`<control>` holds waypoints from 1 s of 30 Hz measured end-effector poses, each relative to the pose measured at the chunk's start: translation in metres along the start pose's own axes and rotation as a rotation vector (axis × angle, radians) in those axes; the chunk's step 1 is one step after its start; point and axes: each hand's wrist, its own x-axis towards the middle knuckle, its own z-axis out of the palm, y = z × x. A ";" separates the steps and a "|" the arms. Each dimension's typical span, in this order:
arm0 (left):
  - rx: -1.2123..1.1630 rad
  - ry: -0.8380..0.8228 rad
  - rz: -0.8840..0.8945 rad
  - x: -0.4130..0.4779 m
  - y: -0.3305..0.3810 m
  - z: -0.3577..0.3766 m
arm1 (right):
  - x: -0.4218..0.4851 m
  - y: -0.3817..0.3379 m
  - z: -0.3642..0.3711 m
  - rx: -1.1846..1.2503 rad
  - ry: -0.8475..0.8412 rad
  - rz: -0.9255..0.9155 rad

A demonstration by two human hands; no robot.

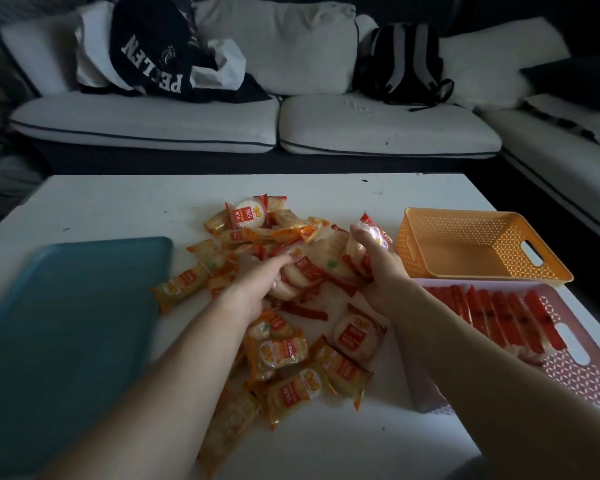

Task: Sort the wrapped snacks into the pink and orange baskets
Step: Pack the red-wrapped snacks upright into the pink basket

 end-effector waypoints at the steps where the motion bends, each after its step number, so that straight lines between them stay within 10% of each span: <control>1: -0.009 -0.021 -0.010 -0.001 0.000 0.001 | 0.000 0.004 0.001 0.001 -0.015 0.025; 20: -0.055 -0.245 -0.068 -0.073 0.016 0.010 | -0.074 -0.004 0.008 -0.221 -0.058 -0.155; 30: -0.032 -0.146 -0.130 -0.103 -0.013 0.034 | -0.096 0.030 -0.024 0.000 -0.144 0.154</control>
